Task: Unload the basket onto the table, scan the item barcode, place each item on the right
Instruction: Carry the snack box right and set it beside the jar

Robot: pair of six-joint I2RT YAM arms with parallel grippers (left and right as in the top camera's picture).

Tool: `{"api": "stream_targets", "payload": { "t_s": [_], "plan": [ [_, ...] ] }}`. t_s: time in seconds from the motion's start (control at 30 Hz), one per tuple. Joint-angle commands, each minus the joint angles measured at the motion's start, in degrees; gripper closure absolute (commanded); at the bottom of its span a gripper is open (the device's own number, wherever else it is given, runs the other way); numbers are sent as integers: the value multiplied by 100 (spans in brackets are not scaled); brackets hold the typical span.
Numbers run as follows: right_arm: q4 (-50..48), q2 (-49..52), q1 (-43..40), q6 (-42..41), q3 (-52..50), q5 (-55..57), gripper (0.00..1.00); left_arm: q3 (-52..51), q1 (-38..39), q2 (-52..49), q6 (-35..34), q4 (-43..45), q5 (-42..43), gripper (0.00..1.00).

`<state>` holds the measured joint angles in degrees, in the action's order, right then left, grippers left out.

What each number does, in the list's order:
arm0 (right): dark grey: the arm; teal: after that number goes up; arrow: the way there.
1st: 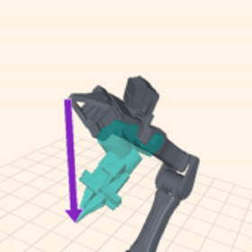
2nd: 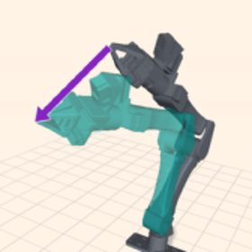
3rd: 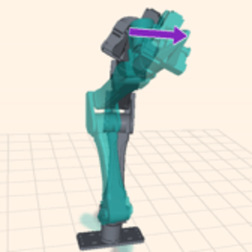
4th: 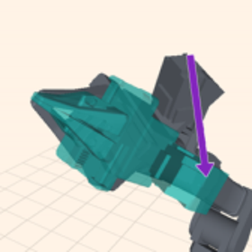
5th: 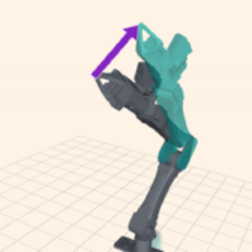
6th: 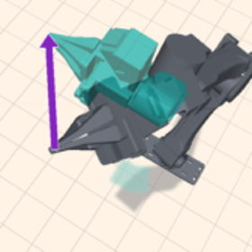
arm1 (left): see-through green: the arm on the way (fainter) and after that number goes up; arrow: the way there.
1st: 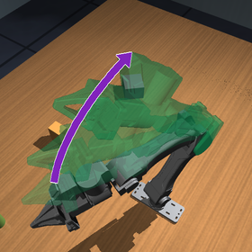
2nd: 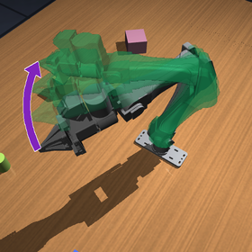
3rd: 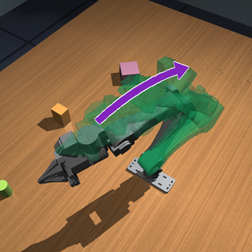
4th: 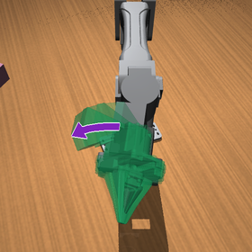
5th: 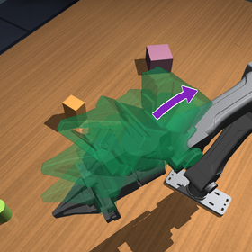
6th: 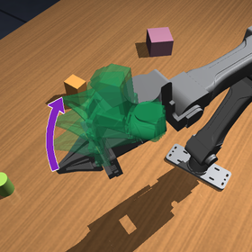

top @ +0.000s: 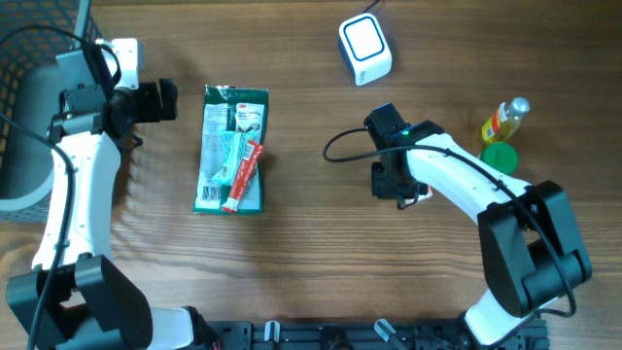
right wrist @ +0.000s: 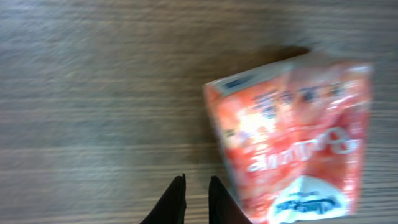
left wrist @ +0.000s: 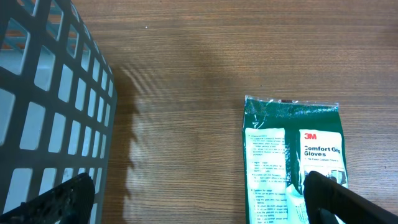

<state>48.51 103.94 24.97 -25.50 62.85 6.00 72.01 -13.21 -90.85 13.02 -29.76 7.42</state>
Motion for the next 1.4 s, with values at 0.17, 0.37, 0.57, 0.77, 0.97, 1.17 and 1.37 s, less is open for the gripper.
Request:
{"api": "stream_targets", "payload": {
  "t_s": [0.17, 0.37, 0.57, 0.77, 0.97, 1.17, 1.37],
  "plan": [
    [-96, -11, -157, -192, -61, 944, 87, 76, -15, 74, 72, 15, 68, 0],
    [-52, -11, -428, -149, -61, 1034, 85, 76, -15, 74, 70, 15, 66, 0],
    [-61, -11, -562, -164, -61, 1069, 85, 76, -15, 74, 70, 15, 68, 0],
    [-52, -11, -562, -151, -61, 1071, 85, 76, -15, 74, 72, 15, 68, 0],
    [-31, -11, -562, -151, -61, 1091, 84, 76, -15, 74, 70, 15, 68, 0],
    [153, -11, -721, -168, -61, 1335, 84, 76, -15, 74, 70, 15, 66, 0],
    [35, -13, -807, 103, 90, 789, 77, 76, -15, 74, 70, 15, 66, 0]
  ]
}}
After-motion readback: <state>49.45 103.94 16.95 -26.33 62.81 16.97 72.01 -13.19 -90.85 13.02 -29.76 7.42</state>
